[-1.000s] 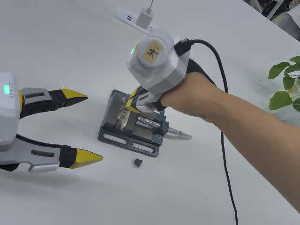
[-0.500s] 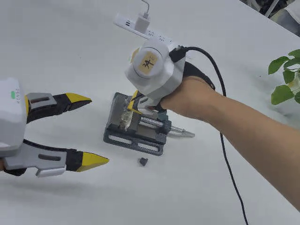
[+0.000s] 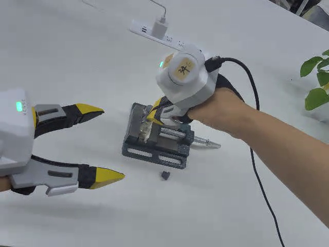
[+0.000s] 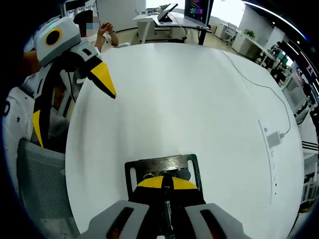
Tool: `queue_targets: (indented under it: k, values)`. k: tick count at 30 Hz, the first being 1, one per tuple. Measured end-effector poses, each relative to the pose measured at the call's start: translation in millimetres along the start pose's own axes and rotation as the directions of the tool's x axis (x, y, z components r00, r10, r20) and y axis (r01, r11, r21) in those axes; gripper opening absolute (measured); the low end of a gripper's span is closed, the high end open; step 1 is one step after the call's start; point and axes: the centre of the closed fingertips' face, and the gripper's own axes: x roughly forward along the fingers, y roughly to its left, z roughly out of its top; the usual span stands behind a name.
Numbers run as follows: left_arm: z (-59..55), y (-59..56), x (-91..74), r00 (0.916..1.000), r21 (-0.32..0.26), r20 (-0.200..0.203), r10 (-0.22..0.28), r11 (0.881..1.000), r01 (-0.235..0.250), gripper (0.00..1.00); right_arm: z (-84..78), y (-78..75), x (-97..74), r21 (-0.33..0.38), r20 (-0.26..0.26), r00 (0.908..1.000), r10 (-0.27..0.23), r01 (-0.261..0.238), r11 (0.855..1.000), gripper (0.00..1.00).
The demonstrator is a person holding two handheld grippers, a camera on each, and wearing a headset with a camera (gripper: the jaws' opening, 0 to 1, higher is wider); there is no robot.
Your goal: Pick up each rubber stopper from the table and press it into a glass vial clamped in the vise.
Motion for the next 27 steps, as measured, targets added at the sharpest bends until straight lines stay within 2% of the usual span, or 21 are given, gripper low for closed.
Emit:
queue_targets:
  k: [4, 12, 20, 22, 27]
  values:
    - [0.7, 0.0, -2.1, 1.0, 0.002, -0.002, 0.005, 1.0, -0.005, 0.69, 0.8, 1.0, -0.7, 0.008, 0.02, 0.9998, -0.006, 0.006, 1.0, 0.0]
    - [0.9, -2.1, -4.5, 0.9999, 0.009, -0.012, 0.006, 1.0, -0.006, 0.69, 8.9, 5.5, -11.1, 0.07, 0.093, 0.9957, -0.006, -0.001, 0.998, 0.01]
    - [2.3, -4.1, -5.6, 0.9997, 0.018, -0.024, 0.004, 1.0, -0.004, 0.69, 11.1, 8.4, -29.0, 0.126, 0.167, 0.9857, -0.023, 0.002, 0.992, 0.08]
    - [3.0, -4.6, -5.6, 0.9996, 0.023, -0.029, 0.002, 1.0, -0.002, 0.69, 9.4, 7.4, -28.3, 0.137, 0.182, 0.9831, -0.023, -0.002, 0.991, 0.11]
    - [4.7, -5.4, -4.5, 0.9992, 0.034, -0.04, -0.005, 0.999, 0.006, 0.69, 5.8, 9.8, -41.3, 0.161, 0.218, 0.975, -0.042, 0.006, 0.987, 0.15]
